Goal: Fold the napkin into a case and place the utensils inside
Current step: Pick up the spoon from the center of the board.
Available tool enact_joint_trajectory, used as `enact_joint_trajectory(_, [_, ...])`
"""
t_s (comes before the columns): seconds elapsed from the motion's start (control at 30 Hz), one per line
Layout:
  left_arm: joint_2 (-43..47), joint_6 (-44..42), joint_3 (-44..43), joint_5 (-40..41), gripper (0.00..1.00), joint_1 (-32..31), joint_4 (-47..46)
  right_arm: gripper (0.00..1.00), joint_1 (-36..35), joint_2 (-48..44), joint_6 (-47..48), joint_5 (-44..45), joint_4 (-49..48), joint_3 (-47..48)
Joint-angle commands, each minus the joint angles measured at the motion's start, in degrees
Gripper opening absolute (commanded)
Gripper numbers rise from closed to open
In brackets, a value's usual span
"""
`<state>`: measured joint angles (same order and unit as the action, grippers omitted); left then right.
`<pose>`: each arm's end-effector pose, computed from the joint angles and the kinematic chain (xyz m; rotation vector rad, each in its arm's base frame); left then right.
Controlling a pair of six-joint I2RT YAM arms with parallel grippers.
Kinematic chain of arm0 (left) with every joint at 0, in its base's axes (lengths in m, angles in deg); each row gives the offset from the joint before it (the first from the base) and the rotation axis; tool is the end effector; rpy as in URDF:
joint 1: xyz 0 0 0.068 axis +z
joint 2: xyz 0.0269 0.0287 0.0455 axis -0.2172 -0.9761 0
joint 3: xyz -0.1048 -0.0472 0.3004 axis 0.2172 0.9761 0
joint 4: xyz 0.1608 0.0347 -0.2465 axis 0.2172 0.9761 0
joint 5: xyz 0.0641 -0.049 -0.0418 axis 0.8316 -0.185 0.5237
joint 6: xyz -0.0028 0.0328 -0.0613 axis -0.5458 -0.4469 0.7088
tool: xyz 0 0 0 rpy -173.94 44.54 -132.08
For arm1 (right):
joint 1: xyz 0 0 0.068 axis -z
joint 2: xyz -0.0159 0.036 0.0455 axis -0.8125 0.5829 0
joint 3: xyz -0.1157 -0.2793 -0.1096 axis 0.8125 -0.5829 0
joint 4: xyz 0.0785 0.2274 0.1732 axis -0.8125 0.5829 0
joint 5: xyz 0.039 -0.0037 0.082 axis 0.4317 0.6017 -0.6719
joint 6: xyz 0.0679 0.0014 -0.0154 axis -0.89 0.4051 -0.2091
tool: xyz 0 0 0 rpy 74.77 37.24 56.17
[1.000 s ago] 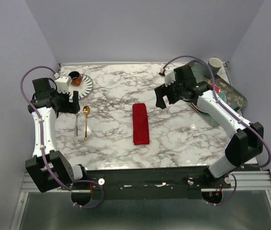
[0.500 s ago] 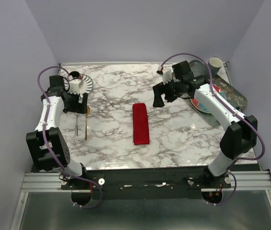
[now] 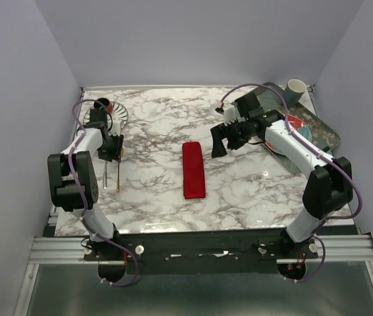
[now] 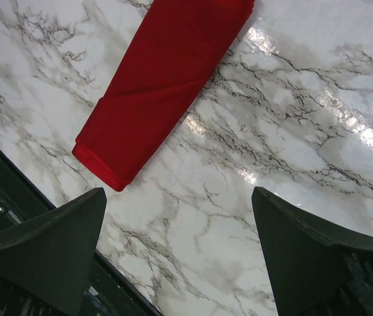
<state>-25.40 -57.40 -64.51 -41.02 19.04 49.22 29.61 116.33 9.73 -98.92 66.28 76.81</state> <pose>0.3831 0.0363 0.2063 0.0985 2.7500 -0.1032 0.3592 0.1922 0.3067 -0.8141 2.4575 0.7010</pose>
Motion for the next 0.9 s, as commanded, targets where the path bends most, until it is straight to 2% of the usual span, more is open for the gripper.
enact_joint_trajectory(0.0, [-3.49, 1.56, -1.68, 2.59, 0.49, -0.44, -0.91, 1.0, 0.12, -1.44, 0.19, -1.22, 0.81, -0.53])
enact_joint_trajectory(0.33, [-7.72, 2.44, -3.35, 3.11, 0.41, -1.58, -2.58, 1.0, 0.21, -1.61, 0.28, -1.13, 0.99, -0.88])
enact_joint_trajectory(0.47, [-8.16, 2.97, -2.65, 3.12, 0.33, -1.93, -2.85, 1.0, 0.21, -1.53, 0.36, -0.7, 0.9, -0.88])
enact_joint_trajectory(0.57, [-8.07, 4.02, -2.04, 2.15, 0.2, -1.93, -2.94, 1.0, 0.21, -1.44, 0.28, -0.69, 0.99, -0.88])
enact_joint_trajectory(0.6, [-7.98, 4.2, -2.12, 1.71, 0.01, -2.28, -2.67, 1.0, 0.21, -1.61, 0.36, -0.52, 0.99, -0.88])
enact_joint_trajectory(0.73, [-4.12, 7.62, -3.08, 0.66, 0.0, -4.3, -1.97, 1.0, 0.21, -1.79, 0.19, -0.17, 0.9, -1.14])
enact_joint_trajectory(0.87, [1.32, 14.65, -8.78, 1.87, 0.0, -9.3, -0.39, 1.0, 0.21, -1.09, -0.16, 0.09, 0.9, -1.32])
